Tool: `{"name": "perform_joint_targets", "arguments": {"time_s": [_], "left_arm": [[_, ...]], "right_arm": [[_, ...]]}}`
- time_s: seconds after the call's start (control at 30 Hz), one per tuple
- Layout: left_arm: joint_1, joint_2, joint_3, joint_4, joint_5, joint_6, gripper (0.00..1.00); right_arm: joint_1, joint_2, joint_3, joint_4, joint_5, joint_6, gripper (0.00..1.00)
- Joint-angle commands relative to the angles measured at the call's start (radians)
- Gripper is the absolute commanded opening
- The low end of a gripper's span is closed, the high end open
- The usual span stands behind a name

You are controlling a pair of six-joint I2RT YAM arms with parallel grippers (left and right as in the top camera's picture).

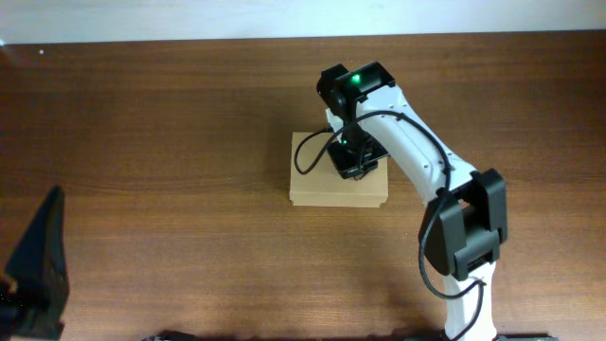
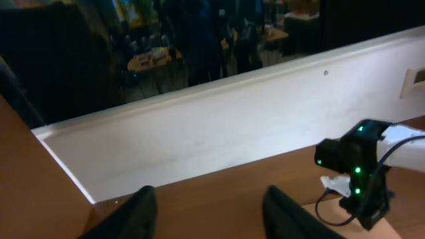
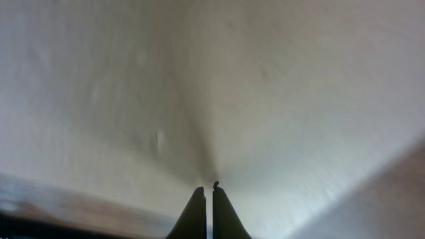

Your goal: Pack container

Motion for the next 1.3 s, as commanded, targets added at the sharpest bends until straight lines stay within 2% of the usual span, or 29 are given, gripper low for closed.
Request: {"name": "perform_joint_targets", "arguments": {"time_s": [0.0,0.1,0.13,0.33,0.57,0.77,1.0,1.27], "left_arm": [[0.004,-0.039,-0.006,-0.002,0.031,-0.011,0.66],[0.004,-0.095,-0.006,-0.002,0.03,-0.011,0.95],[0.004,-0.113,-0.006,-0.002,0.027,-0.011,1.0],[0.014,-0.233,-0.006,-0.002,0.012,-0.011,1.0],[0.08,-0.398,-0.058,-0.002,-0.054,-0.011,1.0],[0.118,-0.57,-0.226,-0.002,-0.11,-0.011,1.0],[0.133,-0.752,-0.463,-0.002,-0.193,-0.053,1.0],[0.133,-0.88,-0.62,-0.002,-0.24,-0.102,1.0]], "right_arm": [[0.001,-0.195,0.146,-0.045,0.091,0.029,0.04],[0.001,-0.327,0.244,-0.103,0.228,0.079,0.04],[0.001,-0.368,0.267,-0.121,0.27,0.093,0.05],[0.001,-0.637,0.28,-0.126,0.413,0.129,0.15],[0.001,-0.917,0.234,-0.126,0.575,0.198,0.16],[-0.021,-1.226,0.018,-0.126,0.71,0.272,0.16],[-0.209,-1.553,-0.29,-0.126,0.725,0.344,0.2],[-0.315,-1.695,-0.377,-0.126,0.623,0.317,0.43]]}}
